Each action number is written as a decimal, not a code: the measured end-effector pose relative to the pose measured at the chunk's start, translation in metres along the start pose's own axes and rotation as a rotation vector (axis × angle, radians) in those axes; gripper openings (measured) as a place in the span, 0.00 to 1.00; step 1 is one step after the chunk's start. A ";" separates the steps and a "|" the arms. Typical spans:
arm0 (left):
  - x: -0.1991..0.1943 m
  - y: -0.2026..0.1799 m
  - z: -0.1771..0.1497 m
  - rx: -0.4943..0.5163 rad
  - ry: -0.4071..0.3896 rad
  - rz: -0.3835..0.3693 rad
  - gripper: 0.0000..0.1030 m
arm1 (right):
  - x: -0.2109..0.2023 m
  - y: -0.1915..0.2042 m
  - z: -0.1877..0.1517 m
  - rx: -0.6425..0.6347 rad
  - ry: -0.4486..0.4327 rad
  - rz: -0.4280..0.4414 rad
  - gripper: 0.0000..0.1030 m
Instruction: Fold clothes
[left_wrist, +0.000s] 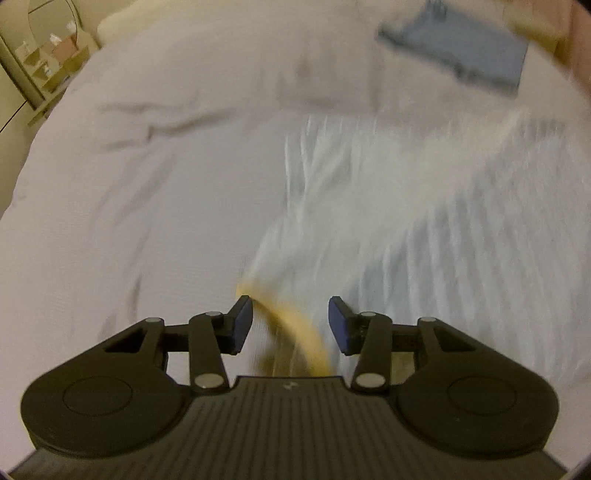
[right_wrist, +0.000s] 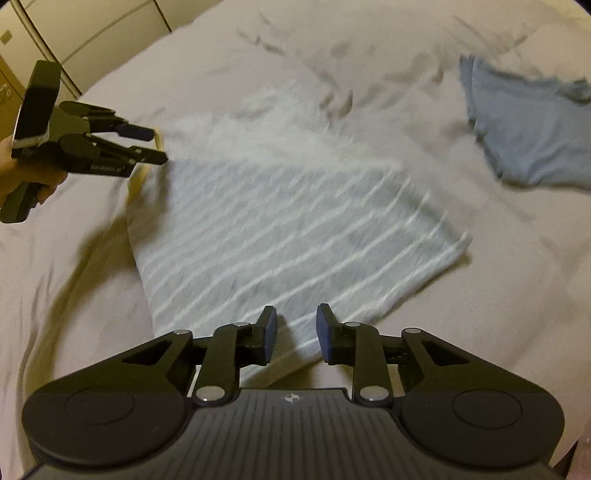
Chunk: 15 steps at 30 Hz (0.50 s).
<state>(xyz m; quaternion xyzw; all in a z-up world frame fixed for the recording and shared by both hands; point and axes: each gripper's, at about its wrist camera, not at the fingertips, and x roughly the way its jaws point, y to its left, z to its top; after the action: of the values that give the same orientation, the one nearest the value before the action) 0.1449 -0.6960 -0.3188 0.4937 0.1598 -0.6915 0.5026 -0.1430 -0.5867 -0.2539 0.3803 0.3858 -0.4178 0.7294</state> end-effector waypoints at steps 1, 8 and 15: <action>0.006 0.004 -0.004 -0.029 0.005 0.007 0.49 | 0.002 0.001 -0.003 -0.002 0.000 -0.008 0.28; -0.021 0.011 -0.019 -0.053 -0.091 0.026 0.46 | -0.010 0.005 -0.013 0.046 -0.052 -0.046 0.30; -0.062 -0.043 -0.069 0.462 -0.158 0.085 0.56 | -0.031 0.091 -0.030 -0.275 -0.069 -0.156 0.43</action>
<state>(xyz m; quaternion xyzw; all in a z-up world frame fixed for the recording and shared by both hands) 0.1446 -0.5942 -0.3096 0.5462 -0.0635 -0.7243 0.4159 -0.0788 -0.5173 -0.2179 0.2312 0.4423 -0.4295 0.7526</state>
